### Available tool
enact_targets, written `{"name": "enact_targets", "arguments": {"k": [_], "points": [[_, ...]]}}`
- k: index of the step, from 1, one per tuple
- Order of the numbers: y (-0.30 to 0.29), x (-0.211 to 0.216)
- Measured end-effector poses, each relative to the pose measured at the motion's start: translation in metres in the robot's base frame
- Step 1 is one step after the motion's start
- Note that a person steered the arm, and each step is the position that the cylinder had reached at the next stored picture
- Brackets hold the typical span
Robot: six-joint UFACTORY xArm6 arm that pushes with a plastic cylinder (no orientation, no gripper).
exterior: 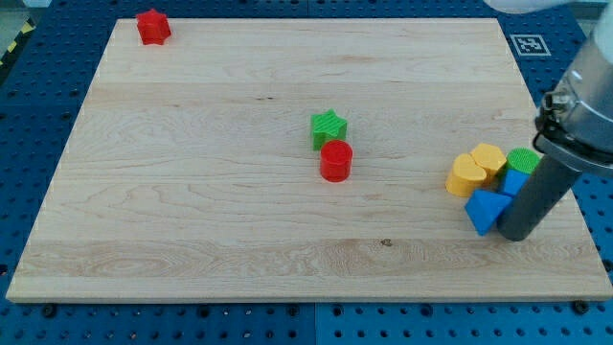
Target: Move the blue triangle below the yellow heart
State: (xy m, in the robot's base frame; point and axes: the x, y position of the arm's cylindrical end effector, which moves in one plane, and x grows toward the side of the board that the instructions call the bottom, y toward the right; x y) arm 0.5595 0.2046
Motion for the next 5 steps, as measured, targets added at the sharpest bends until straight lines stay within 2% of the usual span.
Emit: {"name": "enact_targets", "arguments": {"k": [2,5], "points": [[-0.018,-0.001],[-0.020,-0.033]]}}
